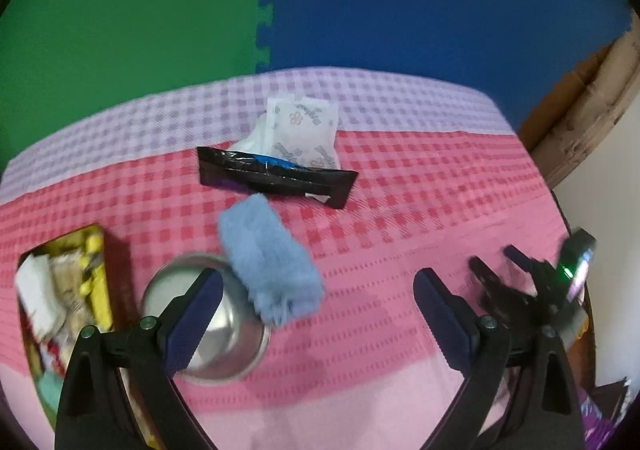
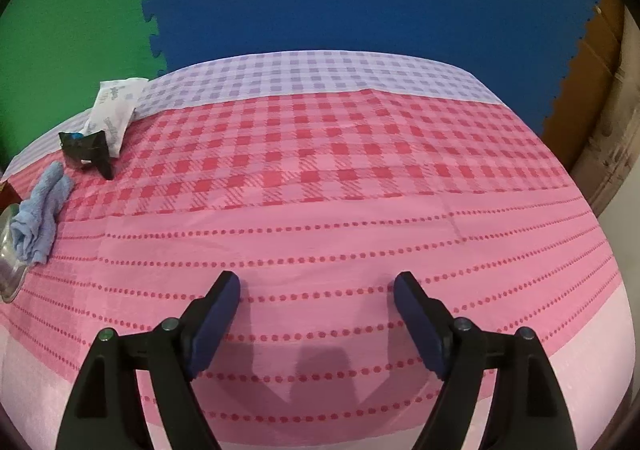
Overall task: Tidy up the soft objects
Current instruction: 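Reach the left tool to the blue towel and grasp it, then lift the blue towel with the left tool while the right tool reaches the black packet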
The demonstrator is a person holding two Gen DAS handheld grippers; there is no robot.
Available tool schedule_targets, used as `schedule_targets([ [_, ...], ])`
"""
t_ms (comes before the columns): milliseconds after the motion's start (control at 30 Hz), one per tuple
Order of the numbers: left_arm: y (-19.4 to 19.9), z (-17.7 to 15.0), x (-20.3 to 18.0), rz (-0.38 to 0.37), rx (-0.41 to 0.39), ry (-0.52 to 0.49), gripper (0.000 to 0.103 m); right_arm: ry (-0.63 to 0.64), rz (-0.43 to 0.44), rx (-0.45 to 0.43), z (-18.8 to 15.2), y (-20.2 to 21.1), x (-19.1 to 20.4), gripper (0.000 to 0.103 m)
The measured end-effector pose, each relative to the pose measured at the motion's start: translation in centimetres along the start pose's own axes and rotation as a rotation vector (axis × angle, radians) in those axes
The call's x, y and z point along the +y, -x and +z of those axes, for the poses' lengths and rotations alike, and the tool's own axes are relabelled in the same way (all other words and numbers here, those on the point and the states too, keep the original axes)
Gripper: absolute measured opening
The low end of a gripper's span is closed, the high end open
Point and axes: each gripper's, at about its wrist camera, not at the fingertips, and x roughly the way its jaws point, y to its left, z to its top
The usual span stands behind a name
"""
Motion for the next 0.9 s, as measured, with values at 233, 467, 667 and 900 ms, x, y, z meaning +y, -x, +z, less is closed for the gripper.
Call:
schedule_targets([
  [233,-7.5,3.4,2.9,0.013,0.148,0.075,0.094,0.014,0.051,-0.003,0.1,0.0,-0.1,0.084],
  [467,-10.9,3.5,5.3,0.017,0.223,0.149,0.094,0.019,0.069,-0.006,0.1,0.0,-0.1,0.084],
  [667,-12.9,3.3,4.8,0.018,0.251,0.138,0.093,0.019,0.073,-0.006,0.2,0.0,-0.1,0.084],
  [900,-14.3,2.7,2.4,0.056,0.241,0.072,0.026,0.019,0.074,-0.005,0.2,0.0,-0.2,0.084],
])
